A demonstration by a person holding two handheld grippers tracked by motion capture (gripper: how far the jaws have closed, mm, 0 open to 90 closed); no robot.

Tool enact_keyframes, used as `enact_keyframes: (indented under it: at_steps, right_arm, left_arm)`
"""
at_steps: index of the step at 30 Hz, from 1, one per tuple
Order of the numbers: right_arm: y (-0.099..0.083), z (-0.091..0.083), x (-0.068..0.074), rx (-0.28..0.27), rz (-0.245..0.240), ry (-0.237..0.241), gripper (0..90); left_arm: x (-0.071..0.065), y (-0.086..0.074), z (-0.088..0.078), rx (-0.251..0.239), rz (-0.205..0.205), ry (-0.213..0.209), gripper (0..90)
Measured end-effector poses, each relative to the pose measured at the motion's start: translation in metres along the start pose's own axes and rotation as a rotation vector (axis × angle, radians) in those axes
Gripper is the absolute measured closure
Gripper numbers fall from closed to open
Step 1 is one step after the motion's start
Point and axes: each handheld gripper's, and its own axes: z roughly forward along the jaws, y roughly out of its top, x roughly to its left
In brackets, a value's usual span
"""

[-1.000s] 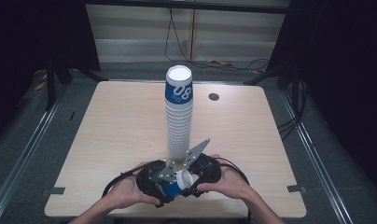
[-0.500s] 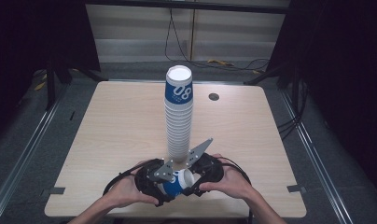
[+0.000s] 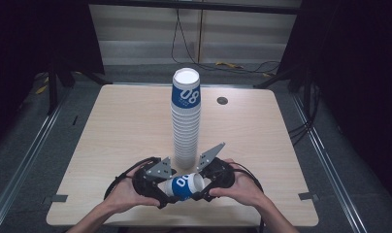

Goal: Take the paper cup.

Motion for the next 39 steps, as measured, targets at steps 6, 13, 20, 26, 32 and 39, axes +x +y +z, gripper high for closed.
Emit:
enact_keyframes:
  at_steps: [6,13,20,26,32,39]
  right_arm:
    - [-0.007,-0.005,-0.005,-0.042,0.042,-0.023,30.5]
    - [-0.017,-0.008,-0.010,-0.096,0.090,-0.022,30.4]
    - [-0.024,-0.013,-0.011,-0.160,0.115,-0.026,30.4]
    - [-0.032,-0.016,-0.014,-0.245,0.115,-0.020,30.4]
    - [-0.036,-0.019,-0.012,-0.293,0.116,-0.017,30.4]
    - [-0.048,-0.020,-0.008,-0.346,0.133,-0.011,30.2]
  left_arm:
    - [0.004,-0.003,-0.008,-0.066,-0.031,0.000,17.2]
    - [0.005,-0.009,-0.016,-0.121,-0.071,0.047,17.3]
    - [0.008,-0.015,-0.021,-0.202,-0.125,0.031,17.3]
    - [0.010,-0.020,-0.022,-0.227,-0.134,0.030,17.3]
    - [0.011,-0.023,-0.022,-0.265,-0.168,0.019,17.3]
    - [0.009,-0.022,-0.025,-0.316,-0.157,0.004,15.9]
